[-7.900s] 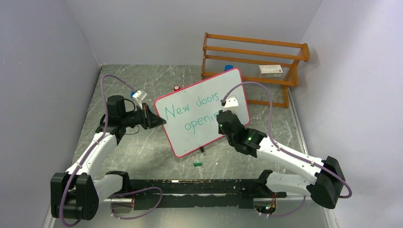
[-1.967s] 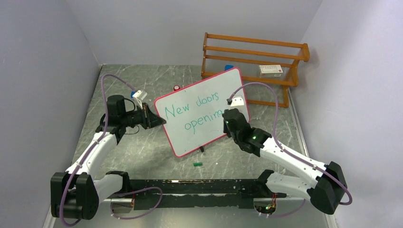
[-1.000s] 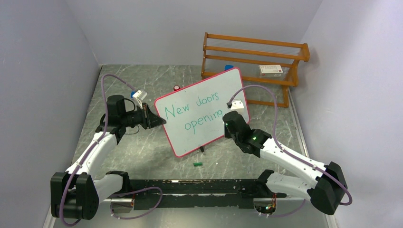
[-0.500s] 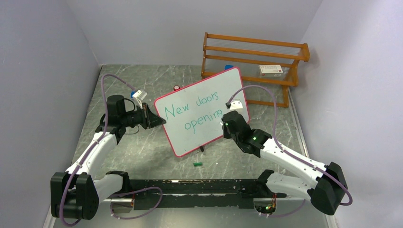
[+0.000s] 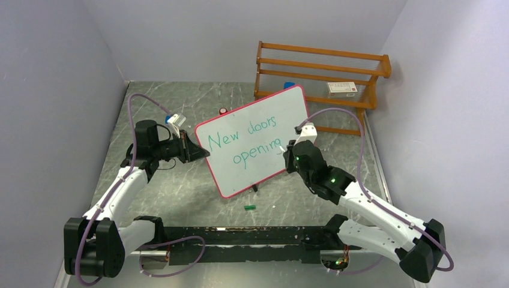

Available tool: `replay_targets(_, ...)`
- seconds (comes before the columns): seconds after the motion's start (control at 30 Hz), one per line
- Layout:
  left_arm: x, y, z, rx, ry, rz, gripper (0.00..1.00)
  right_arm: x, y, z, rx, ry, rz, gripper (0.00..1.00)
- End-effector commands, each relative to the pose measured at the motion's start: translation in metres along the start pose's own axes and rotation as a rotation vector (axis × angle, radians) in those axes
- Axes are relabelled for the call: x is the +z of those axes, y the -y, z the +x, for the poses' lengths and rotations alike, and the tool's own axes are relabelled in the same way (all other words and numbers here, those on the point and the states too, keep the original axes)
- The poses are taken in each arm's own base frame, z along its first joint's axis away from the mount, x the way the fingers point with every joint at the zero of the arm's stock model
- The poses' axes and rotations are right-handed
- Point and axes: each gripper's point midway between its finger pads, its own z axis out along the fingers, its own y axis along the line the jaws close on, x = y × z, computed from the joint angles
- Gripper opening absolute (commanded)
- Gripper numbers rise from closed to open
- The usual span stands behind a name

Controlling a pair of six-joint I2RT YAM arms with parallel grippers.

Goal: Write a sentence on the whiteboard

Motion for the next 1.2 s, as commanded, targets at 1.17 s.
replay_targets(1.17, 0.000, -0.020, 0.003, -0.004, -0.011, -0.096, 0.05, 0.039, 0.031, -0.006, 0.023, 0.023, 0.076, 0.00)
